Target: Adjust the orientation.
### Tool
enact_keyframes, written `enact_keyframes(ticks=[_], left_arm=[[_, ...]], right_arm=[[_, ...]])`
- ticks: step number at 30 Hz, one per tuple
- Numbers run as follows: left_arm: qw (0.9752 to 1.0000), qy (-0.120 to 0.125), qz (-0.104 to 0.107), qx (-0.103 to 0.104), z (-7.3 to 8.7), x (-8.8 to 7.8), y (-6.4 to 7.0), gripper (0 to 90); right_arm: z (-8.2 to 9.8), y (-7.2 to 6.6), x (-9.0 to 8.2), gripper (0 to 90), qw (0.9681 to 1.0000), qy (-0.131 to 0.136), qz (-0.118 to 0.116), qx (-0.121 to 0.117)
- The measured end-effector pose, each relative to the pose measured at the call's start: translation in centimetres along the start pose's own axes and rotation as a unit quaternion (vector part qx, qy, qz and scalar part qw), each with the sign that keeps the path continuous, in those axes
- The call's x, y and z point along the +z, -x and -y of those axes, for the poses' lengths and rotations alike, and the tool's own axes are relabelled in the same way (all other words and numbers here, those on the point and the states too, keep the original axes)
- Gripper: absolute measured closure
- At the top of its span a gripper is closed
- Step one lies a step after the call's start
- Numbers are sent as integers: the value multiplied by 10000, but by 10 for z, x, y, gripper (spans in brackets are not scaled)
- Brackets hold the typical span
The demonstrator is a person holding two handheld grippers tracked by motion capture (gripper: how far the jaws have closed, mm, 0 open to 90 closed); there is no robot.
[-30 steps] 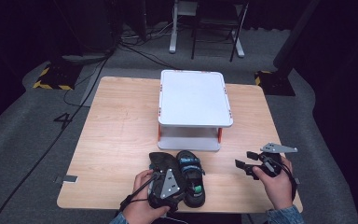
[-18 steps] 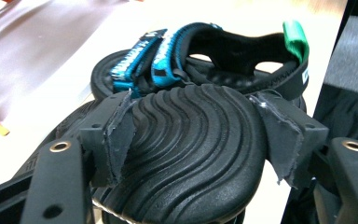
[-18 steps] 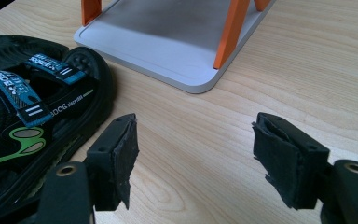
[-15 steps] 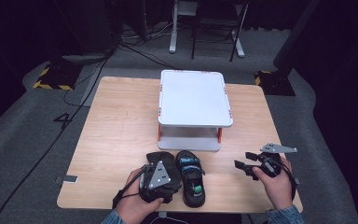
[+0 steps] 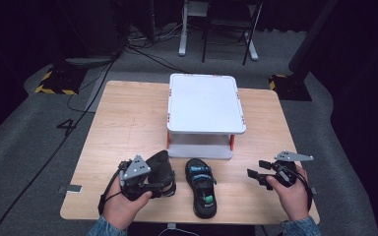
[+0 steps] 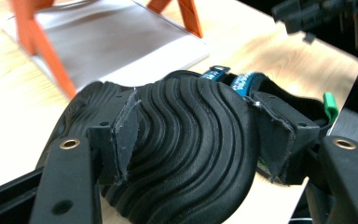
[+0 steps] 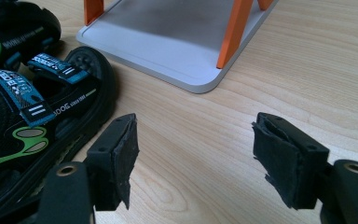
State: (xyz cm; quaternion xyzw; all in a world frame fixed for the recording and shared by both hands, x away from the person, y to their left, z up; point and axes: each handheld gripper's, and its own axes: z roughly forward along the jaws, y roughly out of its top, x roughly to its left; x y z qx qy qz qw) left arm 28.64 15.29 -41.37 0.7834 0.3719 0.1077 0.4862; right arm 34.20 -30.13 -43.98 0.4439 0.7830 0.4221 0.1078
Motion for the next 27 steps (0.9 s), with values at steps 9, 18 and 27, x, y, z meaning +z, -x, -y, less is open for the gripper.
enact_keyframes(ticks=[9, 18, 27], left_arm=[[9988, 230, -140, -418, 4, -36, -16, 463], [9936, -405, -1051, -2, 23, -46, -12, 559], [9890, -716, -1075, -722, 48, -37, -34, 484]], right_arm=[[-3, -2, 3, 313, 10000, -17, -38, -28], [-12, -7, 14, 313, 9997, -53, -158, -159], [-18, -9, 20, 312, 9994, -64, -237, -234]])
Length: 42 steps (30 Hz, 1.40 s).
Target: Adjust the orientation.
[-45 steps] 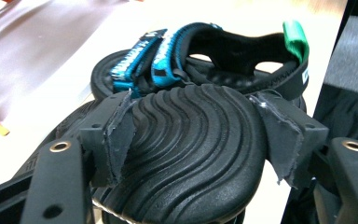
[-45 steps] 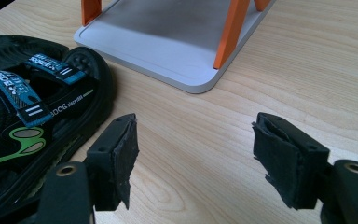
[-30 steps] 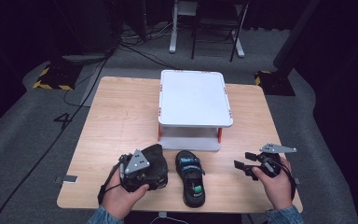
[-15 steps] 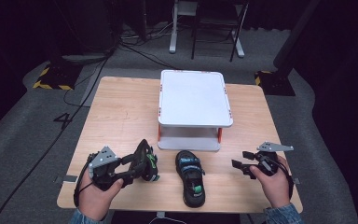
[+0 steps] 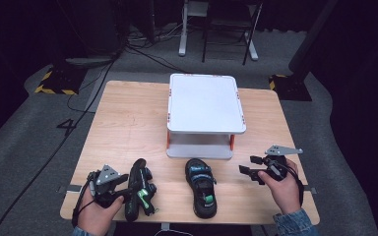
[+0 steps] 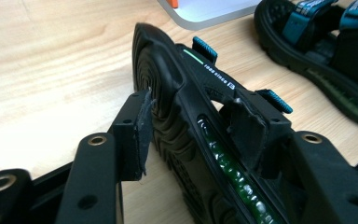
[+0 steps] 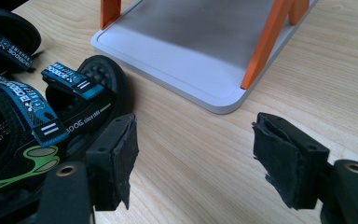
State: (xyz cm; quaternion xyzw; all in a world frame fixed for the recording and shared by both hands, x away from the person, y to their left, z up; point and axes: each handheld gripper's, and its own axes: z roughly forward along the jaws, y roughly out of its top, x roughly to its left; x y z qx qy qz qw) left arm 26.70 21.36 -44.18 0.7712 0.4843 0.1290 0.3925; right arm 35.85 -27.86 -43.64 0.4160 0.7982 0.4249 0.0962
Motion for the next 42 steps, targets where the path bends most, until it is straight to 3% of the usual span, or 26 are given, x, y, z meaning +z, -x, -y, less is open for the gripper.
enact_keyframes(ticks=[3, 7, 11, 12, 14, 16, 17, 20, 22, 24, 27, 29, 30, 33, 38, 42], left_arm=[[9998, -42, -208, 2, -1, -6, -4, 474], [9978, -132, -655, -12, 1, -16, -15, 485], [9902, -362, -1339, 134, 6, -23, -25, 520], [9895, -353, -1398, 110, 7, -24, -27, 520], [9902, -72, -1396, -3, 6, -29, -30, 512], [9940, 285, -1016, -298, 2, -34, -29, 437], [9956, 341, -808, -338, 1, -34, -28, 450], [9970, 283, -697, -164, -1, -26, -19, 427], [9971, 242, -723, -15, -2, -17, -15, 348], [9967, 6, -798, 134, -2, -6, -10, 249], [9954, -242, -915, 140, 0, 4, -7, 205], [9948, -283, -977, -32, 2, 5, -10, 229], [9944, -322, -985, -220, 3, 5, -14, 200], [9949, -235, -822, -543, 5, 2, -23, 185], [9949, -206, -705, -697, 7, -1, -28, 209], [9950, -258, -585, -763, 8, -2, -30, 331]], right_arm=[[0, 0, 0, 311, 10000, -12, 10, -9], [0, 0, 0, 311, 10000, -13, 15, 4], [0, -1, 2, 310, 10000, -53, 15, -3], [0, -1, 2, 310, 10000, -51, 6, -16], [0, -2, 3, 311, 10000, -60, 5, 12], [0, -2, 3, 310, 10000, -61, 11, 14], [0, -2, 3, 310, 10000, -61, 13, 12], [1, -1, 3, 310, 10000, -78, 14, -14], [1, -1, 4, 310, 10000, -84, 5, -25], [2, -2, 3, 310, 9999, -107, 9, 0], [2, -2, 4, 310, 9999, -105, 10, 11], [3, -1, 3, 310, 9999, -107, 0, -2], [3, -1, 3, 310, 9999, -112, -6, 3], [3, -1, 3, 310, 9999, -115, 1, 4], [4, -2, 4, 308, 9999, -150, -1, -13], [4, -3, 4, 308, 9999, -161, -7, -23]])
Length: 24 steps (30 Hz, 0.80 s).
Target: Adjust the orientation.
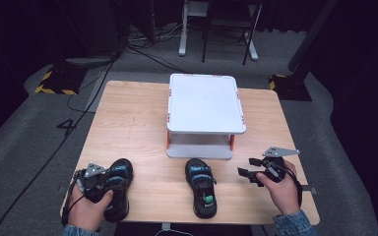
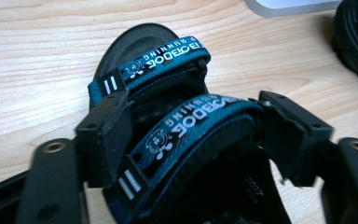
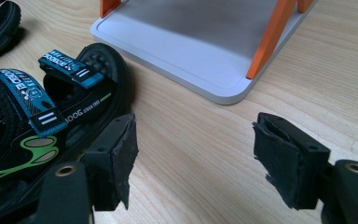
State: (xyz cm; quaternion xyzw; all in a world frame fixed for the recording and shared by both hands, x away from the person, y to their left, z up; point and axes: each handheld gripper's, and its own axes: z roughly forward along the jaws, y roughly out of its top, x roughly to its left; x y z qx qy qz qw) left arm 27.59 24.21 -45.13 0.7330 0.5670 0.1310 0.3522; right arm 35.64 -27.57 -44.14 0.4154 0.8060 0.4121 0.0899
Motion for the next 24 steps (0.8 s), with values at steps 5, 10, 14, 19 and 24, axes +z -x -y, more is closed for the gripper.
enact_keyframes(ticks=[5, 10, 14, 19, 24], left_arm=[[9999, -52, 53, 142, -2, 3, 6, 492], [9994, 61, 99, 329, -8, 3, 12, 555], [9973, 343, 501, 417, -17, 2, 22, 649], [9929, 299, 609, 976, -29, 9, 42, 650], [9862, 344, 995, 1278, -43, 20, 55, 650]], right_arm=[[1, 1, 0, 308, 10000, -1, -1, -11], [2, 1, -1, 308, 10000, -17, 23, 27], [5, 2, -3, 308, 10000, -10, 56, 49], [11, 3, -7, 309, 9999, -13, 96, 78], [18, 4, -16, 309, 9997, 3, 177, 168]])
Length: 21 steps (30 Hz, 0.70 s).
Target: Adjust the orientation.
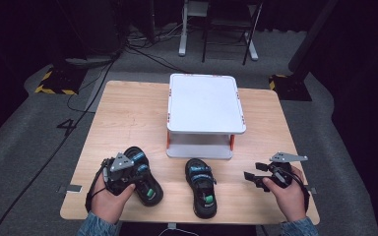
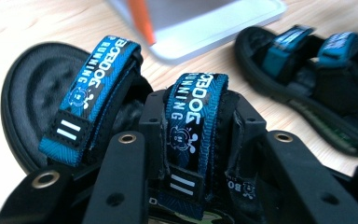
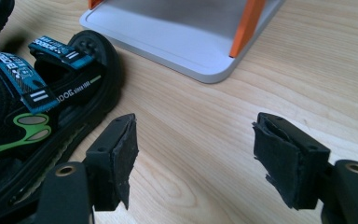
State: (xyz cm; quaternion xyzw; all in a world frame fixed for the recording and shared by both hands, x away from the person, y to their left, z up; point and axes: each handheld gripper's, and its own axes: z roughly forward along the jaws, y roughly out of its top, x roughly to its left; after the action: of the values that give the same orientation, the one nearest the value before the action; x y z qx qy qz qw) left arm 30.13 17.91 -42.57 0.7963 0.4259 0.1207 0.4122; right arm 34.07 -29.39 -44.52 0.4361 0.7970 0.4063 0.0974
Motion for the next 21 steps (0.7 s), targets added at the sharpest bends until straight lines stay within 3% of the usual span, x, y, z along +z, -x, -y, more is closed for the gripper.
enact_keyframes(ticks=[8, 14, 21], left_arm=[[9975, 7, 422, 565, -26, 24, 10, 646], [9925, -51, 640, 1041, -43, 44, 17, 643], [9864, -52, 955, 1334, -62, 67, 22, 638]], right_arm=[[13, 0, -11, 308, 9999, -19, 117, 108], [24, 0, -22, 309, 9995, 8, 237, 202], [41, 1, -36, 309, 9986, -8, 411, 333]])
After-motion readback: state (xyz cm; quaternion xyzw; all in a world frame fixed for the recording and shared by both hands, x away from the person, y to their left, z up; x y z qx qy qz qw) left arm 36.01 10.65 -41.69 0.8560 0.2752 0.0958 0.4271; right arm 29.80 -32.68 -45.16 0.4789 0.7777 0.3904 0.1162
